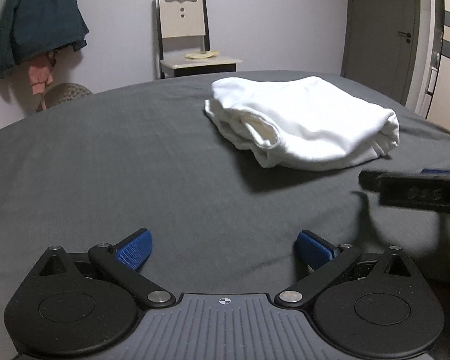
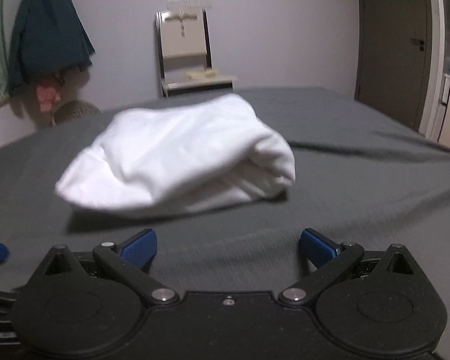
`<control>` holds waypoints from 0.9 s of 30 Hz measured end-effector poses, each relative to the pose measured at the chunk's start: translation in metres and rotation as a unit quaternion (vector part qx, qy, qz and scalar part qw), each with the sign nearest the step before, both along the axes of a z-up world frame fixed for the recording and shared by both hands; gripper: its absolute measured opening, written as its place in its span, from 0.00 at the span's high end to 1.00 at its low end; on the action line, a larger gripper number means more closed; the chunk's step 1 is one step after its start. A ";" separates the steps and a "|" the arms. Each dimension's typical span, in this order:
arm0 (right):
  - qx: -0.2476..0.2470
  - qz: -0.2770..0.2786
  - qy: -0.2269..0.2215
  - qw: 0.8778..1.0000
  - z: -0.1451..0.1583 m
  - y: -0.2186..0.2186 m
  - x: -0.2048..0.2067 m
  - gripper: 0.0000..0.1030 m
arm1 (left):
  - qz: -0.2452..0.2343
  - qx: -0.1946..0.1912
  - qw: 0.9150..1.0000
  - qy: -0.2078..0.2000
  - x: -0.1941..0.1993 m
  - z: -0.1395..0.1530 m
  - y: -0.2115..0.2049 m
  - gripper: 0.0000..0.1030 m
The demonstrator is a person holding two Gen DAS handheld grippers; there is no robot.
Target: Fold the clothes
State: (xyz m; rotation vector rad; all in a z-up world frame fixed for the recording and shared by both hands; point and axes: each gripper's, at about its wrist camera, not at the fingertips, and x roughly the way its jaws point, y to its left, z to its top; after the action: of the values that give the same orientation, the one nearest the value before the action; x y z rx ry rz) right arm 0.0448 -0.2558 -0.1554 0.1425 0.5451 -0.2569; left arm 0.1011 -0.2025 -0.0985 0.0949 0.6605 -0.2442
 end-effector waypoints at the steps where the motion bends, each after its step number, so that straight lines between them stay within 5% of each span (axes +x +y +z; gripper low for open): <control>1: 0.005 0.012 -0.020 1.000 0.007 0.002 -0.003 0.00 | 0.001 0.000 1.000 -0.001 0.002 -0.001 -0.002 0.00; 3: 0.010 0.051 -0.055 0.997 0.018 0.007 0.001 0.00 | 0.002 0.001 1.000 -0.002 0.003 -0.002 -0.004 0.00; 6: -0.060 0.091 -0.069 0.992 0.028 0.023 0.027 0.00 | -0.001 -0.001 1.000 0.000 0.002 -0.003 -0.002 0.00; 8: -0.119 0.085 -0.043 0.988 0.023 0.035 0.056 0.00 | -0.007 -0.002 1.000 0.002 -0.001 -0.003 0.001 0.00; 12: -0.151 0.114 0.013 0.982 -0.001 0.057 0.092 0.00 | -0.010 -0.003 1.000 0.003 -0.003 -0.003 0.002 0.00; 15: -0.055 0.164 0.020 0.985 0.003 0.054 0.101 0.00 | -0.012 -0.004 1.000 0.004 -0.005 -0.003 0.004 0.00; 20: 0.073 0.145 -0.020 0.987 0.030 0.014 0.085 0.00 | -0.016 -0.005 1.000 0.006 -0.009 -0.003 0.006 0.00; 24: -0.022 0.101 -0.065 0.993 0.037 -0.004 0.050 0.00 | -0.017 -0.005 1.000 0.006 -0.009 -0.004 0.006 0.00; 27: -0.071 0.142 -0.006 0.987 0.020 -0.007 0.053 0.00 | -0.015 -0.004 1.000 0.006 -0.009 -0.004 0.006 0.00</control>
State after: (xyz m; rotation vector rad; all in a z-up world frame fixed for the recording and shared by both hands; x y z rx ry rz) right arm 0.0979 -0.2629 -0.1358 -0.0724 0.5260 -0.0162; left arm 0.0923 -0.1969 -0.1030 0.0955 0.6694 -0.2763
